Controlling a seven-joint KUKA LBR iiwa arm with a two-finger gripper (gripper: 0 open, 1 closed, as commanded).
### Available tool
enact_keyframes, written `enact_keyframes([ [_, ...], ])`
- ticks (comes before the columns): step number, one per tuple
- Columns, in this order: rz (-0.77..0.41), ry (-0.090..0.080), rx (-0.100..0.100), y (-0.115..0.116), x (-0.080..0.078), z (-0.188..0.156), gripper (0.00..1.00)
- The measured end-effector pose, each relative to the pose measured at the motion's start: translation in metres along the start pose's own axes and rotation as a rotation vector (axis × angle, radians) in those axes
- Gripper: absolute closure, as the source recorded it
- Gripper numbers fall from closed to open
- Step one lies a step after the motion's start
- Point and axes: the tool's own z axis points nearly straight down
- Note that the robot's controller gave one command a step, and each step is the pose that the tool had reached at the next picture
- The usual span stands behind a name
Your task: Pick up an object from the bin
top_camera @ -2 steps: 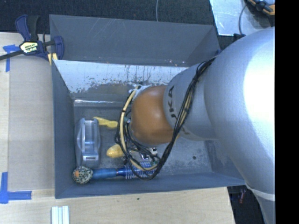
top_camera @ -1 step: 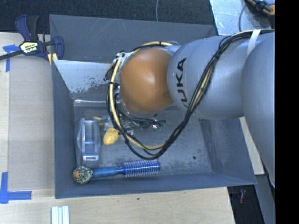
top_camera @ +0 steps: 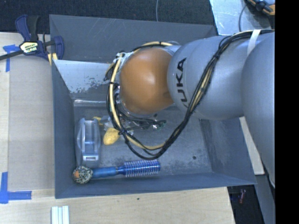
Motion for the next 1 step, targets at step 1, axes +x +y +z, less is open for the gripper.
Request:
enact_keyframes([
  [1, -0.175, -0.002, 0.002, 0.004, 0.0013, 0.0096, 1.0],
])
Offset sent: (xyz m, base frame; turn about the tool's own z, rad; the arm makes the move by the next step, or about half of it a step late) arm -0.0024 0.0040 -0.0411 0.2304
